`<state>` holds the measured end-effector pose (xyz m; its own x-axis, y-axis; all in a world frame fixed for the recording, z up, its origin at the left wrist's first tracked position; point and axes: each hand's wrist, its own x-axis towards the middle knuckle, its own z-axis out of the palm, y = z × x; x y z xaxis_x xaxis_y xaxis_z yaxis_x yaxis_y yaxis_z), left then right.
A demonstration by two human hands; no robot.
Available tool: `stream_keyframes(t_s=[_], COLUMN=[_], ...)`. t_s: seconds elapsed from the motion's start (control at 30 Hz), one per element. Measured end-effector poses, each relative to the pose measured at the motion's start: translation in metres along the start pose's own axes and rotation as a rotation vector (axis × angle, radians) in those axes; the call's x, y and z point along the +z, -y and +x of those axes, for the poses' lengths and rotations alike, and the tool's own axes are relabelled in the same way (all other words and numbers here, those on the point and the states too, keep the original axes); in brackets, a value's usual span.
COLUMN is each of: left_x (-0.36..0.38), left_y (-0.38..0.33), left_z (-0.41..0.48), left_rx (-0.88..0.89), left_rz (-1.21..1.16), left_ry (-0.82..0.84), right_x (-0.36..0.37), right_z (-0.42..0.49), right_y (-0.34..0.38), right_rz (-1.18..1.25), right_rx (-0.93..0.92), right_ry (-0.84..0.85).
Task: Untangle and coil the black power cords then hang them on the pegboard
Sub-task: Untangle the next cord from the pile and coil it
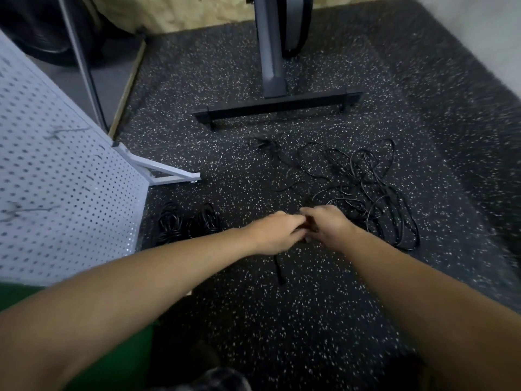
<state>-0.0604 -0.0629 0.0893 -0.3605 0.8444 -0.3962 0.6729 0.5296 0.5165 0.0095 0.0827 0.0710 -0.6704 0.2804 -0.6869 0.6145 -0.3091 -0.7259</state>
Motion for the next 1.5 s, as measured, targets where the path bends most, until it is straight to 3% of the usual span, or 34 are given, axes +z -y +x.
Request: stream_keyframes(t_s=[0.13,0.27,0.4,0.5,0.6,0.67,0.73,0.83,0.97,1.1,1.2,1.3,1.4,1.5], left_x=[-0.02,-0.05,-0.078,-0.095,-0.113,-0.126,-0.133,-0.14,-0.14,-0.121,-0.11,-0.11,-0.102,-0.087], left_y=[-0.024,-0.043,-0.069,-0.093,-0.113,-0.124,-0.131,-0.136,-0.126,-0.101,-0.077,-0.065,-0.069,-0.068], left_z=[-0.035,-0.062,-0.085,-0.1,-0.112,-0.119,-0.121,-0.122,-0.123,-0.113,-0.106,-0.106,-0.103,-0.092], left_rx=[0.041,0.011,-0.033,-0.044,-0.035,-0.05,-0.104,-0.055,0.03,0.065,0.021,-0.002,0.042,0.067], left_rz=[-0.026,-0.146,-0.488,-0.788,-0.731,-0.637,-0.59,-0.717,-0.883,-0.583,-0.375,-0.298,-0.064,0.054], left_ry=[-0.021,-0.073,-0.167,-0.343,-0.552,-0.596,-0.594,-0.585,-0.446,-0.418,-0.432,-0.449,-0.284,-0.134], right_x=[0.0,0.0,-0.006,-0.015,-0.017,-0.012,-0.01,-0.016,-0.027,-0.03,-0.033,-0.039,-0.048,-0.055], right_z=[-0.037,-0.088,-0.136,-0.167,-0.199,-0.217,-0.23,-0.246,-0.257,-0.256,-0.249,-0.245,-0.238,-0.219], right_y=[0.032,0.069,0.105,0.121,0.129,0.135,0.143,0.154,0.161,0.163,0.16,0.155,0.144,0.128], right_rz=[0.007,-0.238,-0.351,-0.418,-0.573,-0.651,-0.726,-0.728,-0.54,-0.495,-0.579,-0.737,-0.935,-0.949], right_rx=[-0.04,-0.03,-0.052,-0.08,-0.236,-0.392,-0.577,-0.767,-0.849,-0.813,-0.732,-0.466,-0.192,-0.128], right_ry=[0.0,0.107,0.218,0.299,0.371,0.29,0.171,0.06,0.143,0.258,0.251,0.264,0.366,0.318])
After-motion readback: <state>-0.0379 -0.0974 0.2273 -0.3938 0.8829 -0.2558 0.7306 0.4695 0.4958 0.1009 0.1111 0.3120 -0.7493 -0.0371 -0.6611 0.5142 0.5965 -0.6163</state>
